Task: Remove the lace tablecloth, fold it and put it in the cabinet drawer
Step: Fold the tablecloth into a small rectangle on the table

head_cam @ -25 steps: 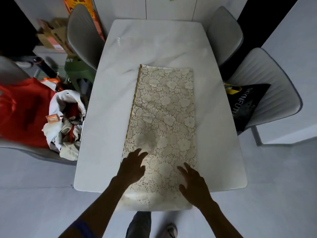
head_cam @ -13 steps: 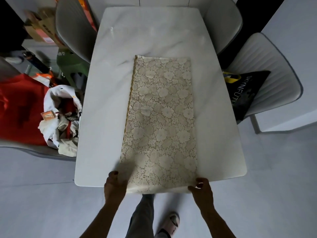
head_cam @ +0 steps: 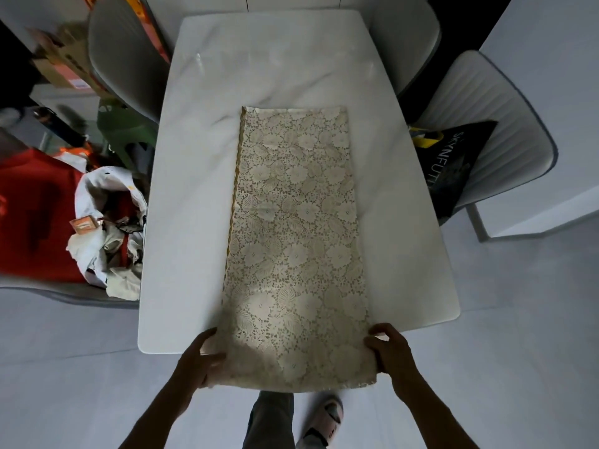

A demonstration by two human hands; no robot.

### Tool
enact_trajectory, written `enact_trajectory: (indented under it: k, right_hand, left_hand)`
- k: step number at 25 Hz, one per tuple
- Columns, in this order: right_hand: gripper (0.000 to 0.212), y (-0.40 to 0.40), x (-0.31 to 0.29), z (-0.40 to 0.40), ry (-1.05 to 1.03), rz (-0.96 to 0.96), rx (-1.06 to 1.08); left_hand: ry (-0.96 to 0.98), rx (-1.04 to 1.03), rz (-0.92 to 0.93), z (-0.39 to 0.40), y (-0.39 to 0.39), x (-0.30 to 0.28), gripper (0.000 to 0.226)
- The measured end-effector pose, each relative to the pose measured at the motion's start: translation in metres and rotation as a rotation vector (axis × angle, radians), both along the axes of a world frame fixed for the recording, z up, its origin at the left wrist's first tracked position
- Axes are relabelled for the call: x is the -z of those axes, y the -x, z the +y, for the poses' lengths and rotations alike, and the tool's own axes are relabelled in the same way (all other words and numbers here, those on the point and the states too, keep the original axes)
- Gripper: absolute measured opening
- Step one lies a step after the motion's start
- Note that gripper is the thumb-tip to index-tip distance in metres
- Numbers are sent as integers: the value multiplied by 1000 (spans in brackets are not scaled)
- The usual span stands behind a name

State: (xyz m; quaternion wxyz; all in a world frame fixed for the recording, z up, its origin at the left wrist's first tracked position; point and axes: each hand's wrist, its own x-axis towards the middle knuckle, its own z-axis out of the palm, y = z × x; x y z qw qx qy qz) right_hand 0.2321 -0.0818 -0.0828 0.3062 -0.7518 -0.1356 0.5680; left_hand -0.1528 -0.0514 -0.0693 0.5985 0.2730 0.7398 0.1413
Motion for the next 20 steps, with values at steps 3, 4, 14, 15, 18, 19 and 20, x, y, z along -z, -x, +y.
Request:
enact_trajectory:
  k: [3, 4, 14, 15, 18, 19, 20]
  right_hand:
    - [21, -8, -22, 30, -15, 197, 76]
    - [23, -10, -28, 44, -37, 274, 122]
    - [11, -9, -19, 168, -87, -264, -96]
    - [9, -7, -11, 176, -118, -327, -106]
    - [21, -7, -3, 204, -204, -361, 56]
    - [24, -9, -1, 218, -218, -370, 101]
    - [25, -11, -1, 232, -231, -369, 124]
  left_hand:
    - [-59, -86, -161, 32, 6, -14, 41]
    - [-68, -145, -225, 48, 5, -21, 32]
    - [-282, 217, 182, 210, -19, -22, 17]
    - [-327, 180, 181, 219, -20, -17, 18]
    - [-424, 57, 51, 252, -20, -7, 13]
    - [-444, 53, 41, 267, -21, -4, 13]
    - [-462, 56, 38, 282, -23, -2, 14]
